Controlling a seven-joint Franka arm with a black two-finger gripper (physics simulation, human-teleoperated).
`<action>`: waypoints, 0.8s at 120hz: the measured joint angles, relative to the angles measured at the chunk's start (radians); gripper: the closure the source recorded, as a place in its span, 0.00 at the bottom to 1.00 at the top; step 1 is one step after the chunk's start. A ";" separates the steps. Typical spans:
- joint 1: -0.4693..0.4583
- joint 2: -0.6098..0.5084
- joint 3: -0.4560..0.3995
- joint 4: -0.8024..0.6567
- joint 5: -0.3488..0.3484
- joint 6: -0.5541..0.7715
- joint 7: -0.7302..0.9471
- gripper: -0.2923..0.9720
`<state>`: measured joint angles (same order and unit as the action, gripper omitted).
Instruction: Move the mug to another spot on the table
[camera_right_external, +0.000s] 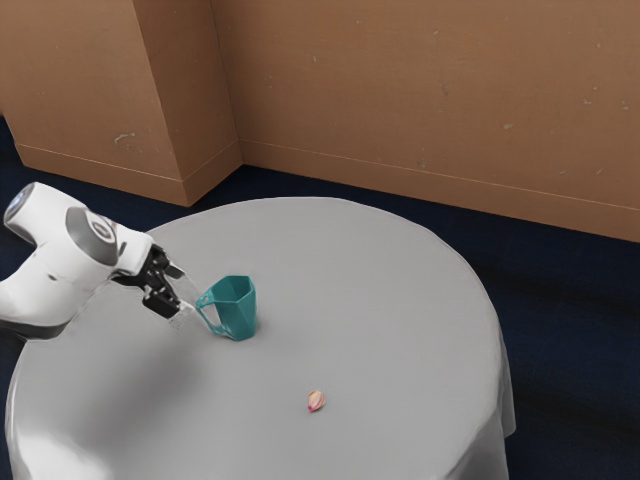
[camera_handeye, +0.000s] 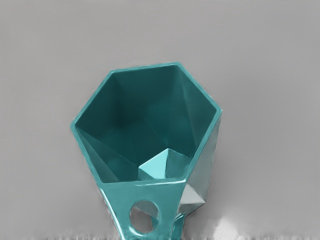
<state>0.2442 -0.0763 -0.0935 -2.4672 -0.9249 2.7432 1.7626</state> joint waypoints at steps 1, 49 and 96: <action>0.001 -0.001 -0.001 0.005 0.020 -0.002 -0.007 0.24; 0.014 0.118 0.007 0.746 0.776 -0.740 -0.622 0.23; -0.016 0.112 -0.047 0.961 0.894 -1.190 -1.207 0.23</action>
<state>0.2282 0.0359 -0.1407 -1.5060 -0.0305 1.5536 0.5553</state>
